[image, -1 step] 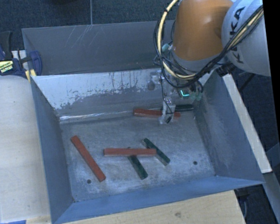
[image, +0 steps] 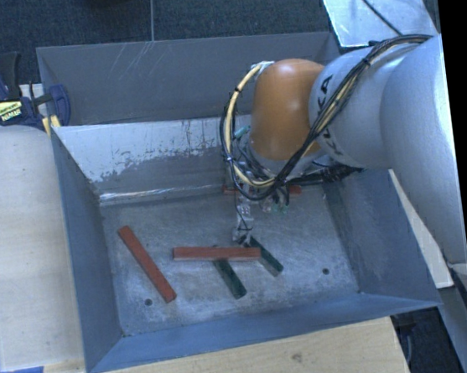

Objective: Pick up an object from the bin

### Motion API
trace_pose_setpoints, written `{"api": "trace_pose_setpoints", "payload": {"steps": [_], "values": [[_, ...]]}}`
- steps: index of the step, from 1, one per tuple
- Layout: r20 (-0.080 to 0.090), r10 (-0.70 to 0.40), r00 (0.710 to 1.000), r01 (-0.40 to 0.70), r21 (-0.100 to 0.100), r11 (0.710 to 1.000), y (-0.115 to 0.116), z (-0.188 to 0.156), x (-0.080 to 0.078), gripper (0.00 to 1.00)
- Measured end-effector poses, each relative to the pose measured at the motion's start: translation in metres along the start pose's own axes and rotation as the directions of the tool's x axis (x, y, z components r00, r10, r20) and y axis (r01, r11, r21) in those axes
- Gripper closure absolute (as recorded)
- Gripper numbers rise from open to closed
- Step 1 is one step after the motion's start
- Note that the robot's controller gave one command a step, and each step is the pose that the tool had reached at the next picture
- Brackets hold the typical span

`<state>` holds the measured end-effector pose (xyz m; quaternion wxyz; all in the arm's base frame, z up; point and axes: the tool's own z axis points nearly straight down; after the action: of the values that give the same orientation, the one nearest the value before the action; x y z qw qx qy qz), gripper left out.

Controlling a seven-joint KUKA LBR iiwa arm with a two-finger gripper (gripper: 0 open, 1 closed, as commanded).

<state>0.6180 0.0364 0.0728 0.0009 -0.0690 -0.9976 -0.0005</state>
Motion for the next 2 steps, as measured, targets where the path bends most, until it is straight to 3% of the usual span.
{"api": "trace_pose_setpoints", "payload": {"steps": [1,2], "values": [[0.000,-0.029,1.000,0.029,-0.003,1.000,0.076,-0.004,0.077,0.00],[0.002,-0.179,0.984,0.179,0.005,0.984,-0.010,0.003,0.063,0.00]]}}
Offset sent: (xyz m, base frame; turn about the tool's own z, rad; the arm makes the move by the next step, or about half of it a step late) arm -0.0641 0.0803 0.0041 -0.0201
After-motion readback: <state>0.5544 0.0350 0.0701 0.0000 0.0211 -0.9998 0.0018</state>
